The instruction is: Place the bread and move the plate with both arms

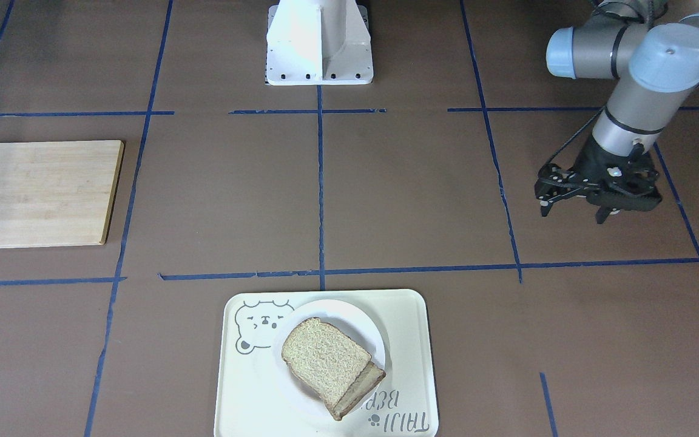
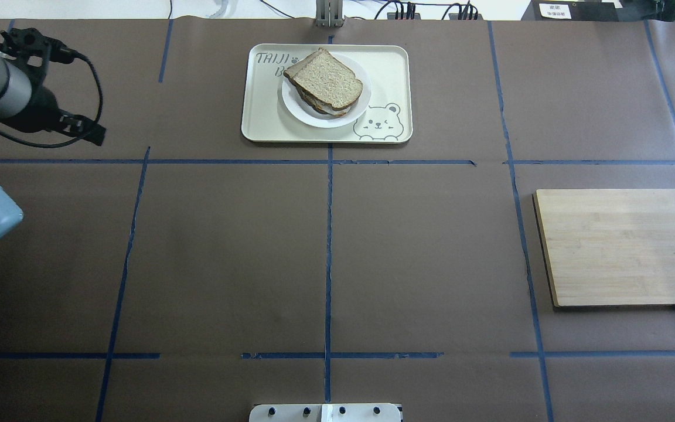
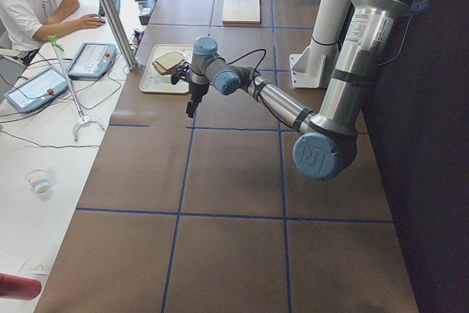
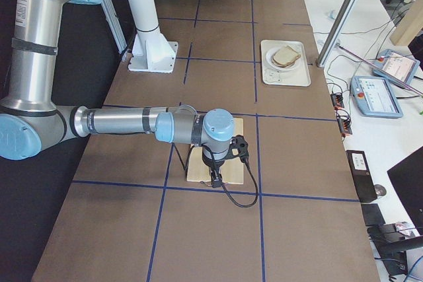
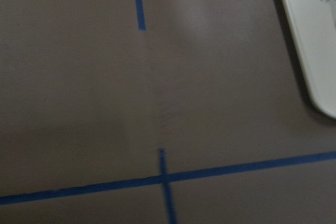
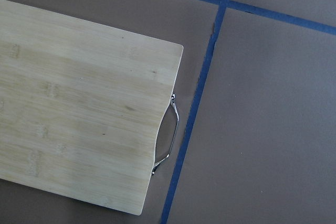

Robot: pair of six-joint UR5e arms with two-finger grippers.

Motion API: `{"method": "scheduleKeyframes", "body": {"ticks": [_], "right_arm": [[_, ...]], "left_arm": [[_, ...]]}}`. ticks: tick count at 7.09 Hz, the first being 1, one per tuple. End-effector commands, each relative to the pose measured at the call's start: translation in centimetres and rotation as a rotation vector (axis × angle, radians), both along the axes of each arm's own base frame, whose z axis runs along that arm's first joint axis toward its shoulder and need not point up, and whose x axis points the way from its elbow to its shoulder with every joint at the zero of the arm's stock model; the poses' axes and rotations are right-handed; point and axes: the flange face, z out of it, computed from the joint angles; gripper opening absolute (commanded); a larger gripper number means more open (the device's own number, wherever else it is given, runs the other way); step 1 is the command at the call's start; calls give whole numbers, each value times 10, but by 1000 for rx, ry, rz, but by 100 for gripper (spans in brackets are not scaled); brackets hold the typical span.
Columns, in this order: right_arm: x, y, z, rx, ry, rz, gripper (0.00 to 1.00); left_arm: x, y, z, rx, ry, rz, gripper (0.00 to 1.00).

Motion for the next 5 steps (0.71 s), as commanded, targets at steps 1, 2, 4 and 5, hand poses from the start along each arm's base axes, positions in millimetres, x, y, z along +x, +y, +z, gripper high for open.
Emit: {"method": "scheduleKeyframes", "body": {"ticks": [1, 2, 4, 5], "right_arm": [[0, 1, 0, -1, 0, 0, 100], [0, 1, 0, -1, 0, 0, 100], [0, 1, 1, -3, 0, 0, 100], [0, 1, 1, -4, -1, 0, 100]], "left_arm": [[-110, 4, 57, -60, -28, 115, 100], [-166, 21, 95, -89, 26, 128, 100], [-230, 65, 154, -184, 31, 47, 100], [-249, 88, 175, -244, 78, 12, 100]]}}
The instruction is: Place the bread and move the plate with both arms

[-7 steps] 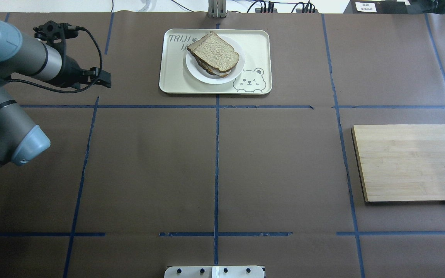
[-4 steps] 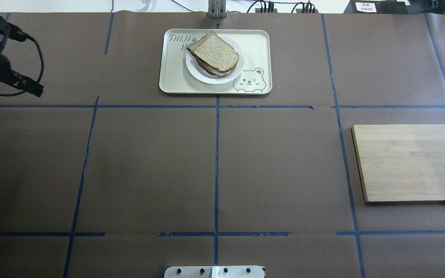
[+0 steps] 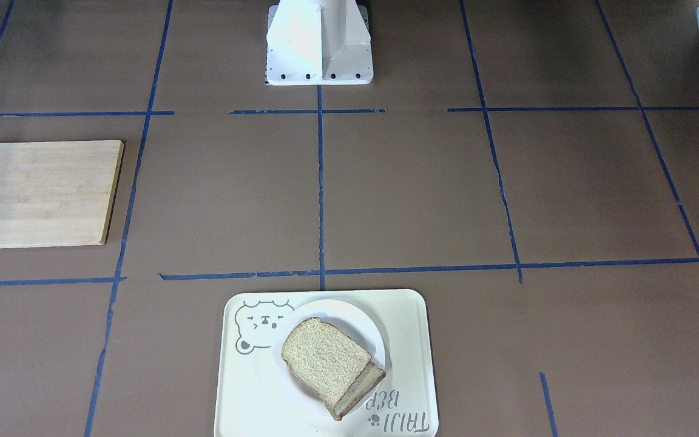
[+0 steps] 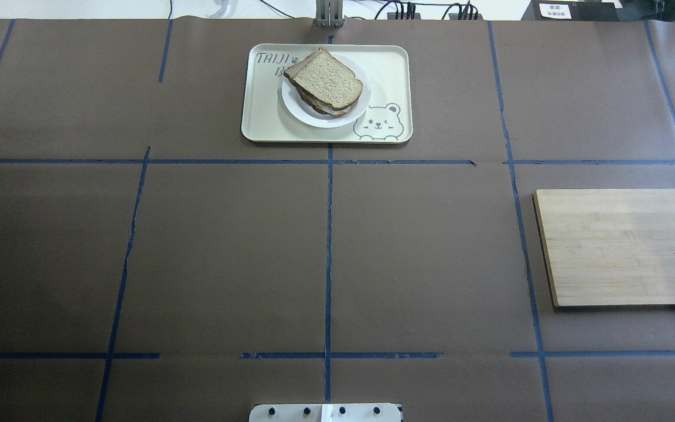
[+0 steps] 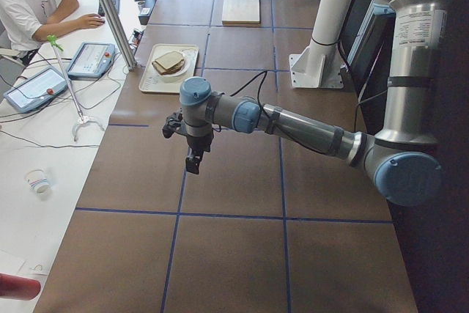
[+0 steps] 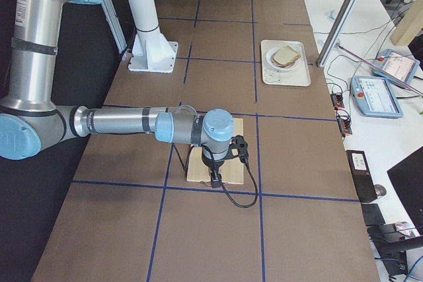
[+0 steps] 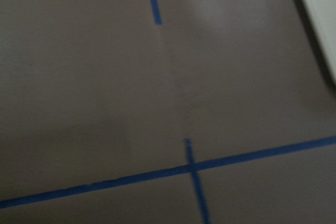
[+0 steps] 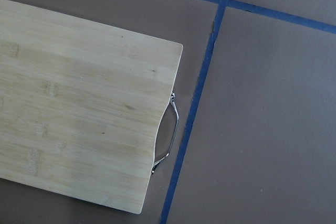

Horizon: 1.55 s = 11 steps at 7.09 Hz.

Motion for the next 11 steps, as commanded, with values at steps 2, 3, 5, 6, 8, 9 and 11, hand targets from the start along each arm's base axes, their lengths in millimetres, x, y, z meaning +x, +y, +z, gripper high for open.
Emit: {"method": "scheduleKeyframes", "body": {"ticks": [2, 3, 5, 6, 8, 9, 11], "right_arm": [[0, 1, 0, 0, -1, 0, 100], [0, 1, 1, -1, -1, -1, 100], [0, 2, 1, -3, -1, 0, 100], [0, 2, 2, -4, -1, -1, 100], [0, 2, 2, -5, -1, -1, 100], [-1, 2, 2, -5, -1, -3, 100], [-1, 2, 3, -7, -4, -2, 100]], "left_arm": [[-33, 60, 69, -151, 29, -54, 100], [-34, 62, 71, -153, 35, -61, 100], [-34, 63, 72, -155, 28, -64, 100], [-34, 62, 70, -152, 28, -62, 100], [-34, 63, 73, -155, 27, -58, 100], [-33, 63, 72, -152, 27, -55, 100], [-32, 62, 69, -146, 31, -54, 100]]}}
